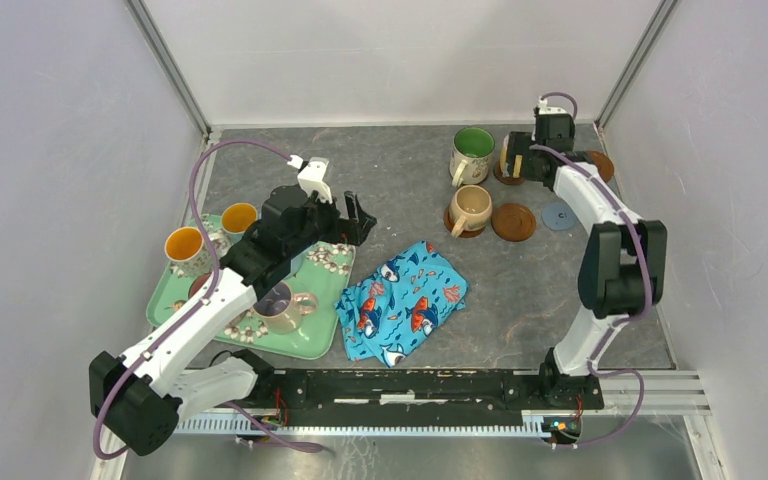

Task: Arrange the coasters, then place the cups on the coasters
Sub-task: Pick up the cup from the tray.

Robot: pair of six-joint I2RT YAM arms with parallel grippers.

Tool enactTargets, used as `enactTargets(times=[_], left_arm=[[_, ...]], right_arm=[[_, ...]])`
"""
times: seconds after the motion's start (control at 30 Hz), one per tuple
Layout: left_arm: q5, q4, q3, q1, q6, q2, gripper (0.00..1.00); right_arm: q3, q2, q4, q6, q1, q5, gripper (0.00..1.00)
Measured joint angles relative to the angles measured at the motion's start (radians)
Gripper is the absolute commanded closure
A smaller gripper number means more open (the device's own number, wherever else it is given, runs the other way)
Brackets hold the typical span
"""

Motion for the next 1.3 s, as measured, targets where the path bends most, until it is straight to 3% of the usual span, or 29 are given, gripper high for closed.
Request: enactTargets(times=[0.33, 0.67, 0.93, 1.3], left_arm=[[-0.093, -0.110, 0.000, 0.000, -0.038, -0.051, 0.00], [-0.320, -0.346, 0.000, 0.000, -0.232, -0.167, 0.00], [-0.428, -0.521, 0.002, 0.000, -0.422, -0.193, 0.00], [-0.418, -0.779, 0.034, 0.000, -0.561, -0.288, 0.00]], right_arm=[[-0.278, -0.298, 0.071, 0.022, 0.024, 0.005, 0.02], [-0.416, -0.551, 0.103, 0.021, 0.159, 0.020, 0.02], [-0.441, -0.637, 0.123, 0.017, 0.271, 0.010, 0.02], [-0.488, -0.652, 0.186, 0.016, 0.439, -0.102, 0.02]])
